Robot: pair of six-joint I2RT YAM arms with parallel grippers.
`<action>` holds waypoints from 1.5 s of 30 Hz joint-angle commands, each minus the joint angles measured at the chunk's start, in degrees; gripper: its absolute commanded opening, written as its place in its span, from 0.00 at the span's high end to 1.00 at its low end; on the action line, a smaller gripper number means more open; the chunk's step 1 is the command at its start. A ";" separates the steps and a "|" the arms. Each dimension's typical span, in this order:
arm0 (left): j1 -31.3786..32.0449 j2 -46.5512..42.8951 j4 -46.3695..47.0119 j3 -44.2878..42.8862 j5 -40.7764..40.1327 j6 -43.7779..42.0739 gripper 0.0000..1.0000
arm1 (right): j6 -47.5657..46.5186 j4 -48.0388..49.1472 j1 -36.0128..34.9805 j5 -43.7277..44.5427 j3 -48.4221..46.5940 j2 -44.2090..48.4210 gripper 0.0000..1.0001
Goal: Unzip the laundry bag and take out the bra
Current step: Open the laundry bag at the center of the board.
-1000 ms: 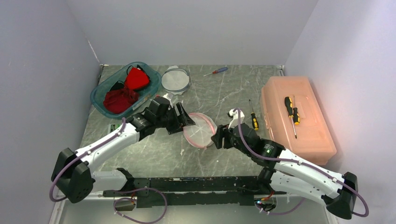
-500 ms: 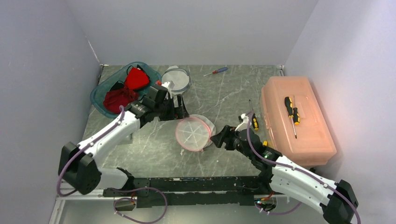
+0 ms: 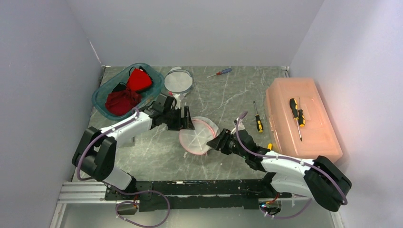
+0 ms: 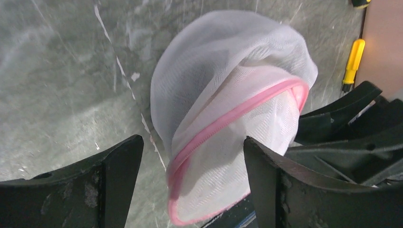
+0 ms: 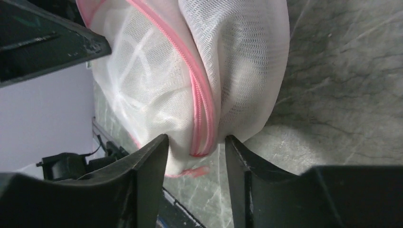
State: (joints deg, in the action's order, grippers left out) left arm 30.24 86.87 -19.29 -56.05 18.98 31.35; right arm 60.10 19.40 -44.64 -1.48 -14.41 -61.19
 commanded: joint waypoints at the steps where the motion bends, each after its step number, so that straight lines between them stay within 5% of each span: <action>1: 0.16 -3.83 7.64 3.90 4.01 2.57 0.19 | 0.19 7.58 0.17 -3.11 -2.19 -2.23 0.60; 6: 0.17 -5.82 8.14 5.40 4.02 3.88 0.22 | -7.39 -0.06 0.71 -4.15 -5.71 0.10 1.00; 13: 0.08 -16.59 3.90 5.18 -5.45 0.16 0.11 | -28.37 -27.08 5.21 -12.36 -17.05 4.94 1.00; 20: 0.08 -20.32 14.79 10.50 -0.26 -4.89 0.07 | -37.55 -40.19 5.85 -21.03 -22.66 4.93 1.00; 23: 0.08 -18.43 20.12 11.33 7.87 -9.18 0.06 | -38.80 -42.20 5.93 -22.38 -22.63 6.20 1.00; 30: 0.00 -4.93 3.56 -1.86 21.62 -23.73 0.08 | -38.51 -42.33 5.91 -22.08 -22.25 8.01 1.00; 36: 0.03 -5.06 -0.88 -2.66 21.75 -25.50 0.15 | -37.86 -41.51 5.99 -20.93 -22.19 9.68 1.00; 45: 0.08 -16.51 2.15 5.17 17.06 -25.81 0.11 | -38.26 -41.04 6.36 -22.37 -22.23 9.26 1.00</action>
State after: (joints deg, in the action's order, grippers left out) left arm 30.20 72.34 -19.53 -52.56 37.06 7.79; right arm 22.87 -22.72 -38.57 -22.63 -34.87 -52.07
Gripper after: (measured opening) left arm 0.896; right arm 0.037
